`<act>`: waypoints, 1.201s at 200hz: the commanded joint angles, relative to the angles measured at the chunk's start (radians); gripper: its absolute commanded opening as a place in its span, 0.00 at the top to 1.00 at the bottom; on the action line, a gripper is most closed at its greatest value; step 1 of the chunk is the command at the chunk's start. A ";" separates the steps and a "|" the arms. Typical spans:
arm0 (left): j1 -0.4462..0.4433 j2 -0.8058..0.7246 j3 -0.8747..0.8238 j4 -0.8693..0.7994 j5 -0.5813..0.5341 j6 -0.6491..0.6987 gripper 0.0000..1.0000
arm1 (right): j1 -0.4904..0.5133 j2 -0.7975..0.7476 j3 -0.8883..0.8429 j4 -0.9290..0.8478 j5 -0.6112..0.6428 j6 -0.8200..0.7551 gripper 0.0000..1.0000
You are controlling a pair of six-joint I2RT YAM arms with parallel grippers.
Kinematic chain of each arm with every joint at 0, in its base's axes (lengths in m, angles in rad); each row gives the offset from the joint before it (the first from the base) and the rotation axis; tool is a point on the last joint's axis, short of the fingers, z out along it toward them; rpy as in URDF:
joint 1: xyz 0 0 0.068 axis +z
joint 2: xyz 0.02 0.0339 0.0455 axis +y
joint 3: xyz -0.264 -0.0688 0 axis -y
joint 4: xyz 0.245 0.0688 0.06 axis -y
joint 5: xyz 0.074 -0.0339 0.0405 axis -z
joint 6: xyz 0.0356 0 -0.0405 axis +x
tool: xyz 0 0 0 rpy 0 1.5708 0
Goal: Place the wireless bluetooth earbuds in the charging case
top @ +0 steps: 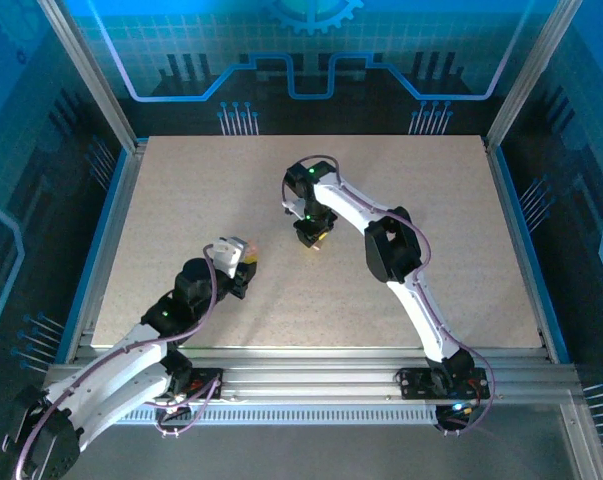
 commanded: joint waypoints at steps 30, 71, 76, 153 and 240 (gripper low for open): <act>-0.007 0.004 0.009 0.015 0.002 0.021 0.85 | 0.022 0.038 -0.007 -0.025 -0.002 -0.006 0.68; -0.007 0.005 0.011 0.016 0.006 0.021 0.85 | 0.021 0.054 -0.002 -0.018 0.006 0.000 0.72; -0.007 0.006 0.011 0.016 0.005 0.022 0.85 | 0.021 0.054 -0.002 -0.018 0.005 0.001 0.73; -0.008 0.011 0.010 0.019 0.008 0.024 0.85 | 0.021 0.005 -0.031 0.021 0.000 0.029 0.80; -0.008 0.117 0.032 0.127 0.054 0.024 0.85 | 0.002 -0.255 -0.356 0.327 -0.102 0.199 0.82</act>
